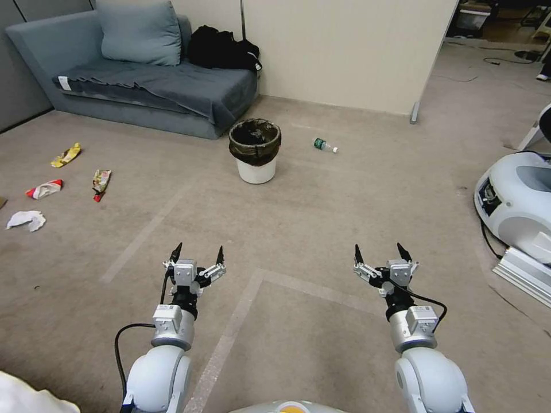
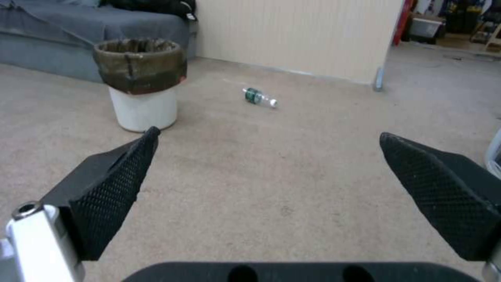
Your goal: Pick up the trash bin, then pick up the garbage from the floor and place it into the trash bin.
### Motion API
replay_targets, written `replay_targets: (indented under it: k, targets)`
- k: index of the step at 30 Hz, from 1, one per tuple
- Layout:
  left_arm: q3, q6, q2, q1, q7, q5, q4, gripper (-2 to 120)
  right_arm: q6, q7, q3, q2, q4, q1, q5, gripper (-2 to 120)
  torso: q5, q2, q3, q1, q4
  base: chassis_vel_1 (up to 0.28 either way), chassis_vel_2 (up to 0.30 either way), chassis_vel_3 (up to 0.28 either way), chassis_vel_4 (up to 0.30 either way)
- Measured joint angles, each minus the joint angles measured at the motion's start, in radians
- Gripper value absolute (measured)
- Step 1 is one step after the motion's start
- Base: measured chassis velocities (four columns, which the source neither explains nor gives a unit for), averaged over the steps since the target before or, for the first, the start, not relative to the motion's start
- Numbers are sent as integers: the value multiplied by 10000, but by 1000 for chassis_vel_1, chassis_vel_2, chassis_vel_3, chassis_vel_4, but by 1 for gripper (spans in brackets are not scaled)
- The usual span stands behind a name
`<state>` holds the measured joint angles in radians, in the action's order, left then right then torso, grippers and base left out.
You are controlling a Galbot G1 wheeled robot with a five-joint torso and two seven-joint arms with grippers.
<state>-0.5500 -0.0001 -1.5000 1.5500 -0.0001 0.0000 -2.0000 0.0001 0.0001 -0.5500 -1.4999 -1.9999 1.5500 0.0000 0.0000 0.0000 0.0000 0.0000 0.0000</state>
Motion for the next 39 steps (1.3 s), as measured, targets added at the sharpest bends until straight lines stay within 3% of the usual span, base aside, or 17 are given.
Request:
replay_targets:
  k: [12, 15, 17, 19, 21, 22, 24, 25, 26, 28, 30, 39]
  targets:
    - [112, 238, 0, 144, -173, 129, -293, 100, -23, 16, 6, -65, -318, 236, -79, 100, 0, 0, 0, 0, 3, 0, 0, 0, 0]
    - [539, 1023, -11, 599, -819, 568, -1292, 100, -121, 124, 47, -282, -1253, 935, -344, 100, -1, 0, 0, 0, -1, 0, 0, 0, 0]
    - [592, 1126, -12, 662, -908, 626, -1427, 100, -138, 146, 55, -320, -1417, 1060, -389, 100, 0, 0, -1, 0, -1, 0, 0, 0, 0]
    - [896, 1630, -24, 1023, -1321, 908, -2216, 100, -238, 253, 97, -521, -2267, 1686, -630, 100, 1, 1, -1, 0, 2, 0, 0, 0, 0]
    - [854, 1600, -23, 1008, -1314, 893, -2222, 100, -267, 281, 115, -577, -2524, 1878, -701, 100, 6, 0, -1, -1, 0, 0, 0, 0, 0]
    - [1037, 1866, -21, 1161, -1497, 989, -2500, 100, -252, 315, 121, -644, -2924, 2214, -773, 100, -15, 0, -2, -1, -6, 0, 0, 0, 0]
    - [1338, 2386, -28, 1453, -1932, 1237, -3137, 100, 74, 314, 148, -718, -3193, 2473, -808, 100, 18, 0, 0, 0, 2, 0, 0, 0, 0]
    - [1338, 2386, -28, 1453, -1932, 1237, -3137, 100, 74, 314, 148, -718, -3193, 2473, -808, 100, 18, 0, 0, 0, 2, 0, 0, 0, 0]
    - [1570, 2732, -41, 1644, -2203, 1400, -3525, 100, 427, 314, 175, -822, -3636, 2781, -885, 100, -12, 0, -1, 0, 1, 0, 0, 0, 0]
    - [1945, 3317, -57, 1998, -2712, 1716, -4258, 100, 988, 334, 235, -1017, -4369, 3366, -1030, 100, 7, 1, -1, -1, -1, 0, 0, 0, 0]
    - [2109, 3425, -67, 2101, -2853, 1829, -4455, 100, 1162, 345, 249, -1071, -4583, 3518, -1072, 100, -8, 1, -2, -1, -2, 0, 0, 0, 0]
    - [2147, 3346, -58, 2127, -2953, 1902, -4479, 100, 1394, 316, 265, -1097, -4477, 3560, -1448, 100, -1, 1, -1, -1, 0, 0, 0, 0, 0]
